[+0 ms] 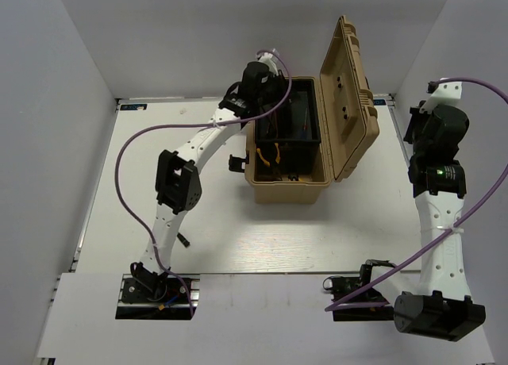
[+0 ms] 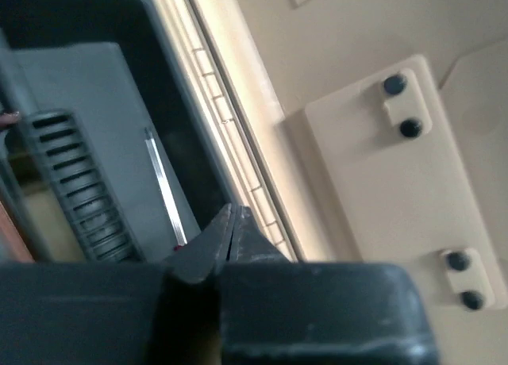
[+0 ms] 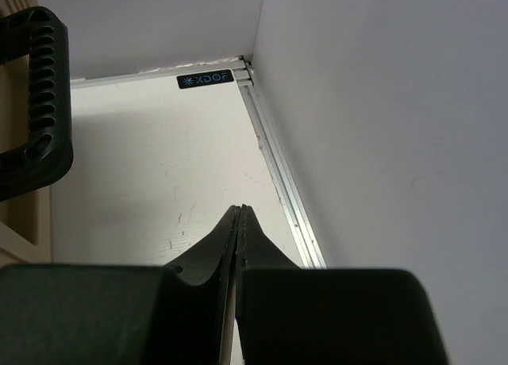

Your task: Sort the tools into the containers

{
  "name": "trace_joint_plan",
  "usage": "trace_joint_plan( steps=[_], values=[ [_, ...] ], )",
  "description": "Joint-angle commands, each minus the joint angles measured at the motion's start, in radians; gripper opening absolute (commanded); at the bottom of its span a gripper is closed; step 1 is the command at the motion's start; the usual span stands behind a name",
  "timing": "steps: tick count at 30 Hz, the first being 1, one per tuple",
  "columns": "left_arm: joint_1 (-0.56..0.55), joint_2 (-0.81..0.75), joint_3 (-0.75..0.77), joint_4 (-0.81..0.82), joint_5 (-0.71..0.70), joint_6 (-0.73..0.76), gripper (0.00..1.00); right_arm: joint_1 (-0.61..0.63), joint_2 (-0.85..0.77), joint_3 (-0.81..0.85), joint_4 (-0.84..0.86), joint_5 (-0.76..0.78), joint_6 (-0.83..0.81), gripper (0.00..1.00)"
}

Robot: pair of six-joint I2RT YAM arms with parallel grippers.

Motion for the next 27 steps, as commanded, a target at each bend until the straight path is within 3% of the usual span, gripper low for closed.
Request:
trace_joint_plan(
  steps=[1, 4, 5, 6, 7, 8, 10, 12, 13, 15, 21, 27],
  values=[
    [-0.013, -0.25, -0.044, -0.13, -0.167, 0.164, 0.0, -0.009, -0.027, -0.011, 0.011, -0.007, -0.003, 0.0],
    [-0.013, -0.514, -0.314, -0.203, -0.331, 0.225, 0.0, -0.003, -0.029, -0.016, 0.008, -0.014, -0.016, 0.0],
    [-0.013, -0.581, -0.397, -0.265, -0.446, 0.225, 0.0, -0.005, -0.032, -0.02, 0.006, -0.023, -0.016, 0.0],
    [0.004, -0.641, -0.48, -0.301, -0.495, 0.197, 0.06, -0.003, -0.033, -0.023, 0.006, -0.033, -0.021, 0.11],
    [0.004, -0.699, -0.654, -0.327, -0.522, 0.141, 0.2, -0.003, -0.034, -0.023, -0.006, -0.051, -0.023, 0.36],
    [0.019, -0.803, -0.736, -0.381, -0.614, 0.122, 0.36, -0.003, -0.035, -0.023, -0.009, -0.056, -0.023, 0.45],
    [0.039, -0.885, -0.935, -0.447, -0.716, 0.02, 0.63, -0.006, -0.037, -0.028, -0.032, -0.08, -0.017, 0.48],
    [0.071, -0.96, -1.072, -0.545, -0.729, -0.059, 0.69, -0.005, -0.047, -0.034, -0.043, -0.094, -0.009, 0.41],
    [0.071, -0.974, -1.108, -0.564, -0.718, -0.114, 0.69, -0.006, -0.053, -0.04, -0.049, -0.096, -0.003, 0.23],
    [0.085, -0.988, -1.187, -0.62, -0.709, -0.169, 0.7, -0.005, -0.056, -0.055, -0.06, -0.102, -0.001, 0.0],
    [0.104, -1.063, -1.347, -0.677, -0.698, -0.321, 0.69, -0.003, -0.096, -0.14, -0.126, -0.221, -0.027, 0.0],
    [0.095, -1.132, -1.369, -0.778, -0.753, -0.371, 0.65, -0.003, -0.127, -0.221, -0.138, -0.307, -0.017, 0.0]
  ],
)
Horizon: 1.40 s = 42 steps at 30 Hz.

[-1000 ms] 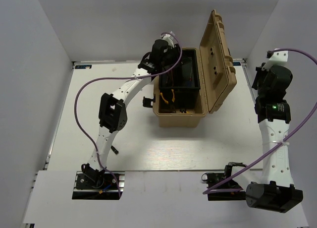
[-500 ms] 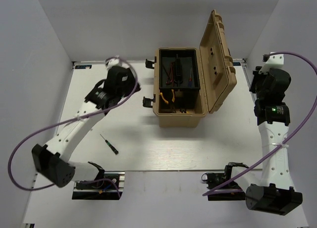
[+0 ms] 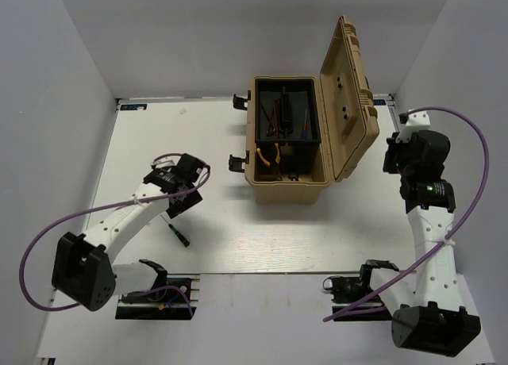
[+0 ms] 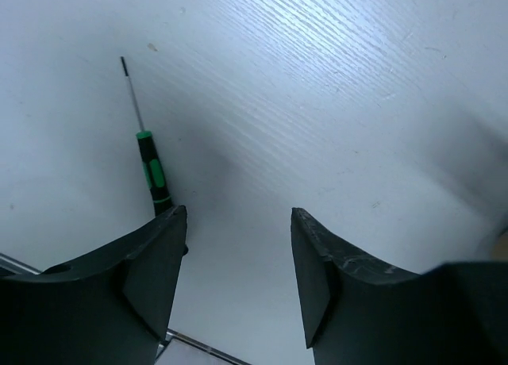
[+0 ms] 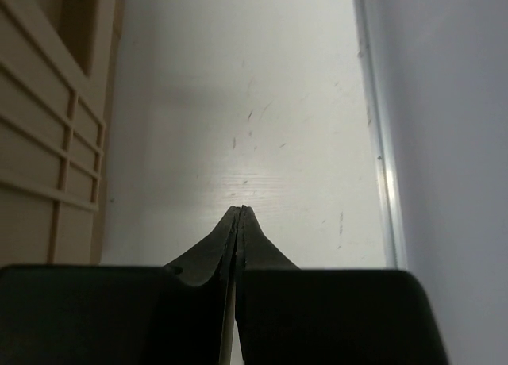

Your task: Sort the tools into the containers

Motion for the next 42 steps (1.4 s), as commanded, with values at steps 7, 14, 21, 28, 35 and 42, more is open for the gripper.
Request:
trace_joint_plan(
  steps=[7, 14, 21, 28, 35, 42],
  values=[
    [-0.004, -0.099, -0.03, -0.152, -0.066, -0.092, 0.65, -0.006, -0.044, -0.072, -0.006, -0.075, 0.018, 0.0],
    [-0.013, -0.122, -0.176, -0.09, -0.002, -0.131, 0.62, -0.006, -0.058, -0.133, 0.012, -0.078, 0.03, 0.0],
    [-0.013, -0.114, -0.236, -0.021, 0.008, -0.141, 0.59, -0.003, -0.067, -0.165, 0.028, -0.078, 0.03, 0.0],
    [-0.013, -0.052, -0.286, 0.05, 0.008, -0.141, 0.59, -0.005, -0.072, -0.179, 0.024, -0.082, 0.03, 0.0],
    [-0.013, -0.051, -0.375, 0.135, 0.029, -0.16, 0.52, -0.005, -0.075, -0.184, 0.023, -0.082, 0.028, 0.0],
    [-0.004, -0.085, -0.458, 0.23, 0.047, -0.169, 0.26, -0.005, -0.075, -0.184, 0.021, -0.084, 0.03, 0.0]
  ],
)
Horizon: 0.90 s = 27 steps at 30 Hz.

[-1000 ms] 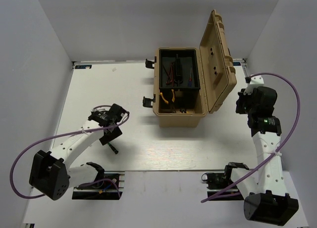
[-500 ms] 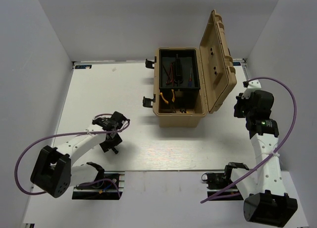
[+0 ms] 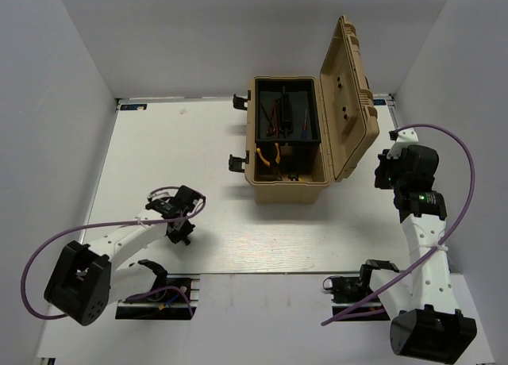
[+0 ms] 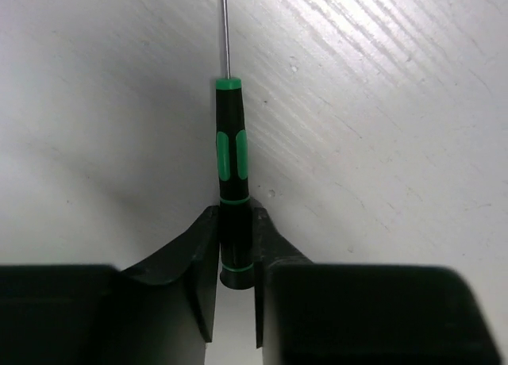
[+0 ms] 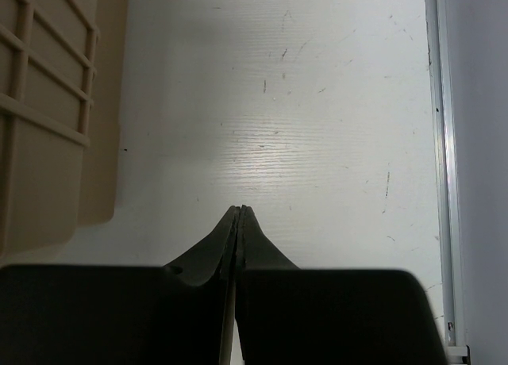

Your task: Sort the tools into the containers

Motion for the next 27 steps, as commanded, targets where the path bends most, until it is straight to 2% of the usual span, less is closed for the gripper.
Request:
trace_joint_plan(
  steps=[1, 6, 8, 9, 12, 13, 14, 15, 16, 17, 18, 20, 22, 23, 24, 26, 27],
  values=[
    [0.003, 0.023, -0.088, 0.076, 0.023, -0.046, 0.22, -0.006, -0.019, -0.009, 0.035, -0.011, 0.005, 0.0],
    [0.003, 0.009, -0.036, 0.03, 0.012, -0.046, 0.02, -0.006, -0.017, -0.009, 0.032, -0.011, 0.004, 0.0],
    [-0.017, -0.029, 0.043, -0.022, -0.012, -0.037, 0.0, -0.006, -0.019, -0.01, 0.032, -0.015, 0.004, 0.0],
    [-0.017, -0.045, 0.074, -0.022, -0.012, 0.018, 0.0, -0.008, -0.019, -0.01, 0.034, -0.014, 0.002, 0.0],
    [-0.017, -0.08, 0.204, 0.013, -0.002, 0.144, 0.0, -0.008, -0.011, -0.009, 0.031, -0.041, -0.013, 0.41],
    [-0.017, -0.089, 0.273, 0.039, 0.015, 0.242, 0.0, -0.006, -0.014, -0.01, 0.028, -0.041, -0.019, 0.5],
    [-0.017, -0.089, 0.307, 0.071, 0.037, 0.294, 0.0, -0.008, -0.013, -0.01, 0.029, -0.043, -0.022, 0.5],
    [-0.017, -0.089, 0.342, 0.147, 0.093, 0.345, 0.0, -0.008, -0.014, -0.01, 0.026, -0.044, -0.023, 0.45],
    [-0.017, -0.074, 0.411, 0.189, 0.133, 0.44, 0.0, -0.008, -0.014, -0.012, 0.027, -0.041, -0.026, 0.2],
    [-0.026, -0.047, 0.447, 0.235, 0.213, 0.486, 0.0, -0.008, -0.014, -0.012, 0.029, -0.038, -0.026, 0.06],
    [-0.026, -0.025, 0.482, 0.328, 0.26, 0.523, 0.0, -0.008, -0.014, -0.015, 0.029, -0.032, -0.026, 0.0],
    [-0.035, 0.03, 0.592, 0.408, 0.369, 0.597, 0.0, -0.006, -0.016, -0.016, 0.029, -0.032, -0.027, 0.0],
    [-0.045, 0.153, 0.721, 0.499, 0.454, 0.632, 0.0, -0.006, -0.014, -0.019, 0.032, -0.031, -0.026, 0.0],
    [-0.045, 0.197, 0.763, 0.533, 0.539, 0.652, 0.0, -0.006, -0.013, -0.022, 0.034, -0.032, -0.024, 0.0],
    [-0.055, 0.287, 0.836, 0.616, 0.59, 0.652, 0.0, -0.006, -0.011, -0.023, 0.034, -0.032, -0.024, 0.0],
    [-0.066, 0.383, 0.913, 0.683, 0.699, 0.666, 0.0, -0.008, -0.005, -0.024, 0.037, -0.031, -0.023, 0.0],
    [-0.077, 0.432, 0.998, 0.73, 0.731, 0.666, 0.0, -0.008, -0.002, -0.026, 0.038, -0.031, -0.021, 0.0]
  ],
)
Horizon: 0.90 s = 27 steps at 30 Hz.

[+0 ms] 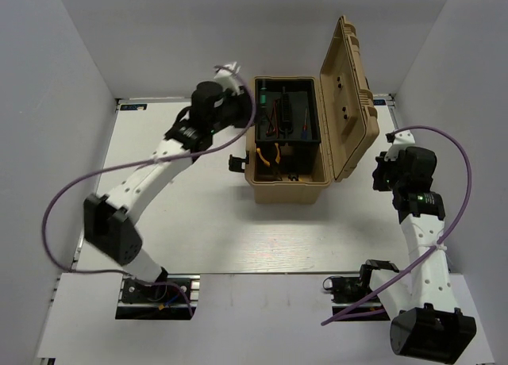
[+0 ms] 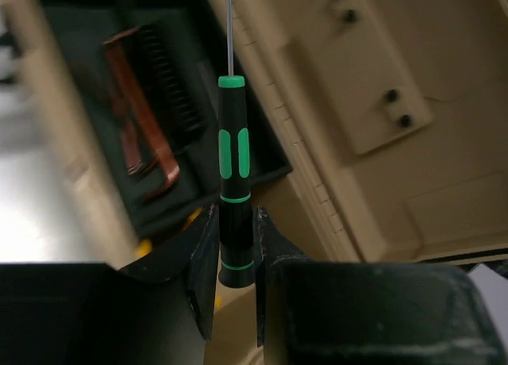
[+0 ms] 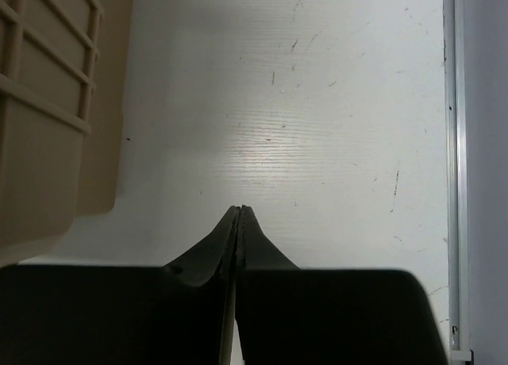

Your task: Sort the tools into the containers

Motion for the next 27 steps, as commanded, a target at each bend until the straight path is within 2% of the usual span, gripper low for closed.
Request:
trace_joint_plan(
  steps=[1, 3, 5, 8, 12, 19, 22, 23, 25, 26, 27],
  values=[
    [-0.033, 0.192, 0.149, 0.184, 0.261, 0.073, 0.0, -0.006, -0.004, -0.009, 0.036, -0.006, -0.001, 0.0],
    [-0.043, 0.285, 0.278, 0.219, 0.31, 0.073, 0.0, -0.007, -0.007, -0.013, 0.04, -0.006, -0.002, 0.0],
    [-0.055, 0.407, 0.394, 0.219, 0.31, 0.064, 0.0, -0.004, -0.001, -0.013, 0.042, -0.006, -0.002, 0.0],
    [-0.064, 0.509, 0.525, 0.195, 0.293, 0.053, 0.0, -0.007, 0.005, -0.015, 0.041, -0.008, 0.001, 0.0],
    [-0.073, 0.607, 0.584, 0.151, 0.16, 0.018, 0.0, -0.006, 0.004, -0.018, 0.039, -0.015, -0.001, 0.0],
    [-0.082, 0.67, 0.593, 0.127, 0.143, -0.01, 0.0, -0.007, 0.002, -0.021, 0.041, -0.011, 0.002, 0.0],
    [-0.082, 0.683, 0.613, 0.105, 0.152, -0.03, 0.14, -0.007, 0.004, -0.021, 0.041, -0.011, 0.002, 0.0],
    [-0.082, 0.705, 0.631, 0.095, 0.161, -0.03, 0.25, -0.007, 0.001, -0.023, 0.042, -0.009, 0.002, 0.0],
    [-0.082, 0.718, 0.66, 0.075, 0.175, -0.03, 0.35, -0.006, -0.002, -0.02, 0.039, -0.008, 0.001, 0.0],
    [-0.082, 0.718, 0.66, 0.075, 0.175, -0.03, 0.45, -0.007, -0.003, -0.021, 0.044, -0.005, 0.002, 0.0],
    [-0.082, 0.729, 0.673, 0.075, 0.184, -0.03, 0.51, -0.007, -0.006, -0.018, 0.042, -0.003, 0.001, 0.0]
  ],
)
